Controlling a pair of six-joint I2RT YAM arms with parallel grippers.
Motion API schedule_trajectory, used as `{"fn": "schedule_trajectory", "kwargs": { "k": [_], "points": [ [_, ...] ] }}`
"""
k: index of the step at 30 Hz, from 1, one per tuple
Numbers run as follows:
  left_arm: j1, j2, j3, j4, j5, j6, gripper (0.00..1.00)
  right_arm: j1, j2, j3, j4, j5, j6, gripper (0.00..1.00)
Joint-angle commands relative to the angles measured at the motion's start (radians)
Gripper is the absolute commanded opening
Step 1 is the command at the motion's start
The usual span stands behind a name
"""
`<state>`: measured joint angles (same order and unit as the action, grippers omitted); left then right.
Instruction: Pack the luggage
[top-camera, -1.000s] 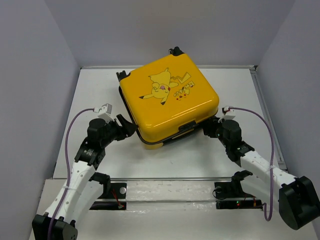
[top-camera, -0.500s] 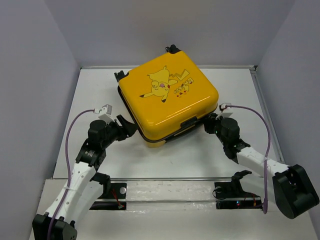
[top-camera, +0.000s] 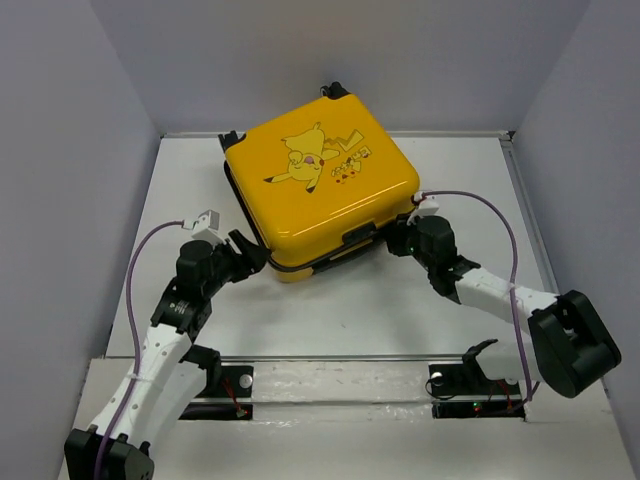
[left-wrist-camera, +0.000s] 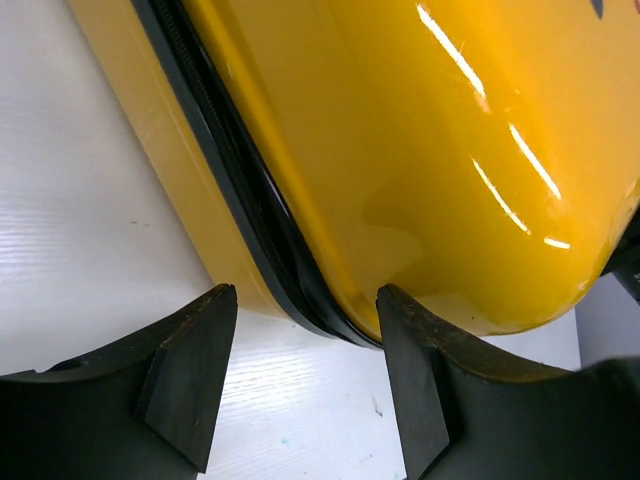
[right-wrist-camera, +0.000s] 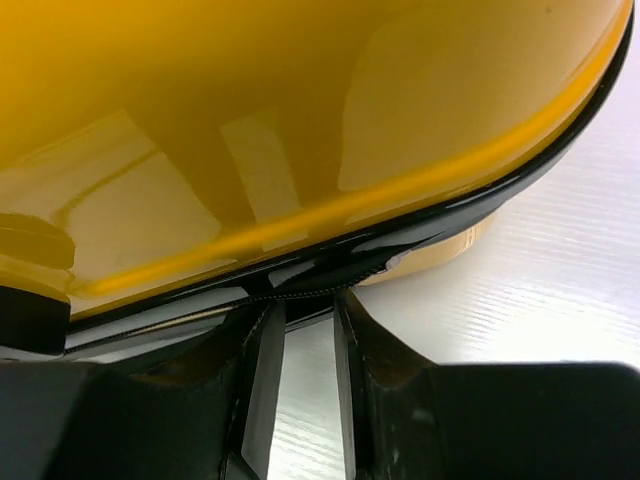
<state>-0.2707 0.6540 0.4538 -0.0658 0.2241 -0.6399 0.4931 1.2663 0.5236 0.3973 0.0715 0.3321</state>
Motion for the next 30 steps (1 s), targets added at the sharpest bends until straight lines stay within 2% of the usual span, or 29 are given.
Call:
{"fn": "schedule_trajectory", "kwargs": {
  "k": [1,3,7,16,21,30],
  "points": [
    [-0.009,-0.025,0.033,0.020,-0.018,0.000,0.70,0.068,-0.017,0.072,-0.032,-0.078,0.045,0.33],
    [-0.009,-0.037,0.025,0.018,-0.054,0.000,0.70,0.068,-0.082,0.009,-0.044,-0.023,0.041,0.34],
    [-0.007,-0.033,0.016,0.056,-0.077,-0.030,0.70,0.007,-0.150,-0.066,-0.051,-0.036,0.036,0.35],
    [-0.004,0.027,0.020,0.116,-0.092,-0.049,0.70,-0.125,-0.119,-0.031,-0.080,-0.102,-0.051,0.43],
    [-0.004,0.045,0.013,0.146,-0.078,-0.057,0.69,-0.149,-0.053,-0.017,0.029,-0.205,-0.149,0.44],
    [-0.002,0.049,0.005,0.149,-0.062,-0.055,0.68,-0.149,-0.022,-0.011,0.176,-0.236,-0.222,0.43]
  ]
}}
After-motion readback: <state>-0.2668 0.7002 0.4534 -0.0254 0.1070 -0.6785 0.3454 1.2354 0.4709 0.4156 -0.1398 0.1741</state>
